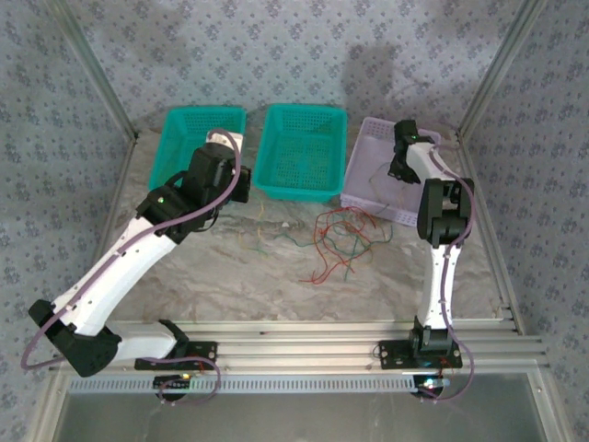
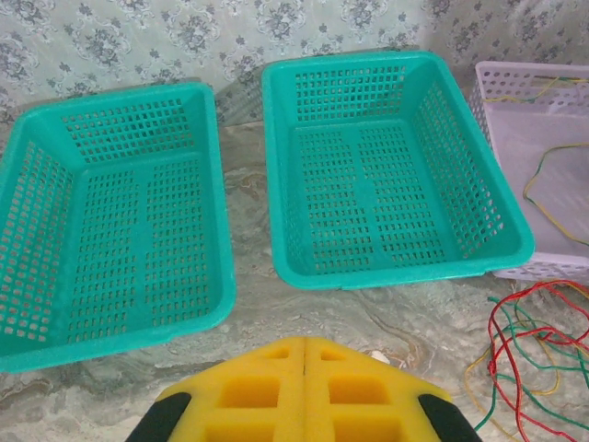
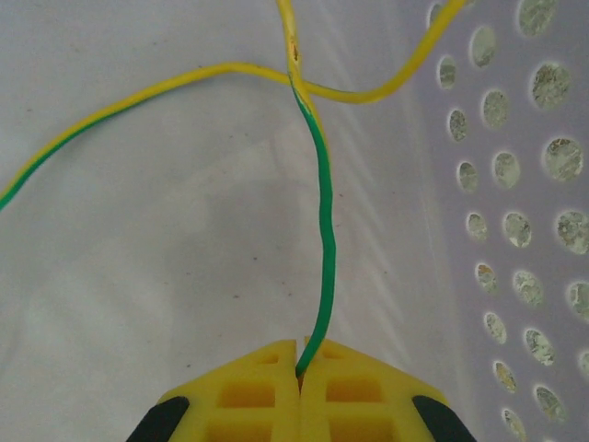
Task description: Untangle the cables
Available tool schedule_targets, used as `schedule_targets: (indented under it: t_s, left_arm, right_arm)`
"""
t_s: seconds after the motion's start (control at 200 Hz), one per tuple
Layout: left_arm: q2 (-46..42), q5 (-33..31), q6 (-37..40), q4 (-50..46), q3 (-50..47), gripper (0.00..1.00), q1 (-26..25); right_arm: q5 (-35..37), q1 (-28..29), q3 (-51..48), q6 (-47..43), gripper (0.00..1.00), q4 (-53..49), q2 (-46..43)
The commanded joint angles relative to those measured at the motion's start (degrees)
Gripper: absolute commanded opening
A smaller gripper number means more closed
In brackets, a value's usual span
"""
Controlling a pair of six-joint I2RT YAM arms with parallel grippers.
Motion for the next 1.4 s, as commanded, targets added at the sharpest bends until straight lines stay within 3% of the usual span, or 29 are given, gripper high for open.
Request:
schedule_targets:
  t_s: [0.0, 0.225, 0.41, 0.595, 0.824, 0.969, 1.104, 1.229, 1.394]
  left_arm:
    - [0.91, -0.38, 0.81, 0.35, 1.70, 0.00, -0.52]
    - [1.32, -0.59, 0.72, 0.35, 2.41, 0.00, -0.70]
    - [1.96, -0.52, 0.95, 0.35, 3.36, 0.00, -1.21]
    - [2.98, -0.28, 1.16, 0.31, 4.97, 0.00, -1.84]
    - [5.96, 4.24, 1.12, 0.33, 11.10, 0.00, -2.01]
    - [6.83, 9.34, 0.86, 2.24, 15.22, 0.00, -2.18]
    - [9.18, 13.24, 0.78, 2.17, 21.57, 0.00, -2.76]
    - [12.10, 16.29, 2.15, 3.12, 27.08, 0.00, -3.75]
    - [18.39, 20.17, 4.62, 4.38, 35.40, 0.00, -4.27]
  right_arm:
    - [-2.07, -0.47, 2.24, 0.84, 0.09, -3.65, 0.89]
    - [0.17, -0.03, 1.83, 1.40, 0.44, -3.31, -3.83]
    - [3.21, 0.53, -0.88, 2.39, 0.52, -2.64, -8.70]
    - [1.14, 0.58, -4.12, 2.29, 0.63, 0.95, -13.25]
    - [-14.53, -0.53, -9.44, 5.25, 0.74, 6.22, -21.25]
    - [-18.85, -1.16, -16.70, 8.09, 0.78, 12.40, -28.19]
    - [-17.72, -0.26, -22.41, 8.96, 0.85, 15.11, -35.39]
    - [-14.85, 0.97, -28.55, 9.25, 1.00, 18.20, -43.35]
    - [-6.88, 4.35, -33.33, 8.81, 1.00, 18.21, -53.01]
